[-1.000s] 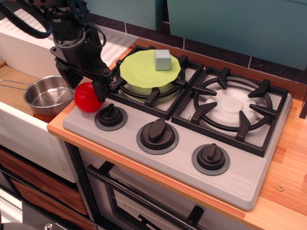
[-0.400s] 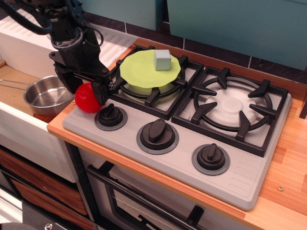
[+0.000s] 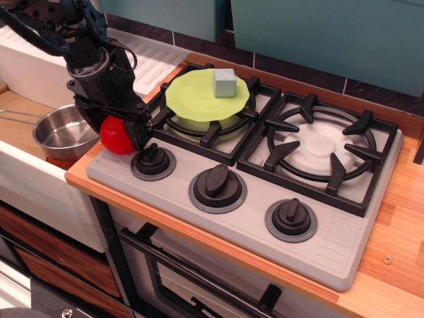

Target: Put cube on plate and smalltomato in pot or pan in sink

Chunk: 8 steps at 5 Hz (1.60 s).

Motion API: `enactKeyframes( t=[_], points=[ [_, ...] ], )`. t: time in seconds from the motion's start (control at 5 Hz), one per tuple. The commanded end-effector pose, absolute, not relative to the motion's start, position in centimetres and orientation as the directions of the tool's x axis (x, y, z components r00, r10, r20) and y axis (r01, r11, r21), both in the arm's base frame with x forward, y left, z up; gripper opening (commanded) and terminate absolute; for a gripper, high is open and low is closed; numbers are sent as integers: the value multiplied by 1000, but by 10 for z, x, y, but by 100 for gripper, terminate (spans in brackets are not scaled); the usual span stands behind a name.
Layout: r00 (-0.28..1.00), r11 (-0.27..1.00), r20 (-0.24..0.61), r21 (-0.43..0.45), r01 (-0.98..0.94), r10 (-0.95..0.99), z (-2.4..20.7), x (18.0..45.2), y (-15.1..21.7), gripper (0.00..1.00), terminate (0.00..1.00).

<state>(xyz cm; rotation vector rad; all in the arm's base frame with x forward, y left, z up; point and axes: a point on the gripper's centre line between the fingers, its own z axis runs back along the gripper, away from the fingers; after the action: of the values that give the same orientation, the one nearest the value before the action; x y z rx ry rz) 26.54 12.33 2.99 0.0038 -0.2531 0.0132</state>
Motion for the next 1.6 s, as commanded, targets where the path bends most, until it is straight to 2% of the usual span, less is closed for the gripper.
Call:
enactKeyframes(
  t=[0.0,0.2,0.4,0.8,1.2,1.4],
  points=[
    [971,1000,237,5,-23,21,45,267,123,0,0],
    [974,1000,225,13,-9,6,56,264,127,0,0],
    [964,998,256,23,63,-67,69,266,144,0,0],
    [920,979,335,42,201,-203,65,293,185,0,0],
    [904,972,357,65,227,-234,55,307,207,0,0],
    [915,976,339,81,204,-220,52,309,218,0,0]
  ],
)
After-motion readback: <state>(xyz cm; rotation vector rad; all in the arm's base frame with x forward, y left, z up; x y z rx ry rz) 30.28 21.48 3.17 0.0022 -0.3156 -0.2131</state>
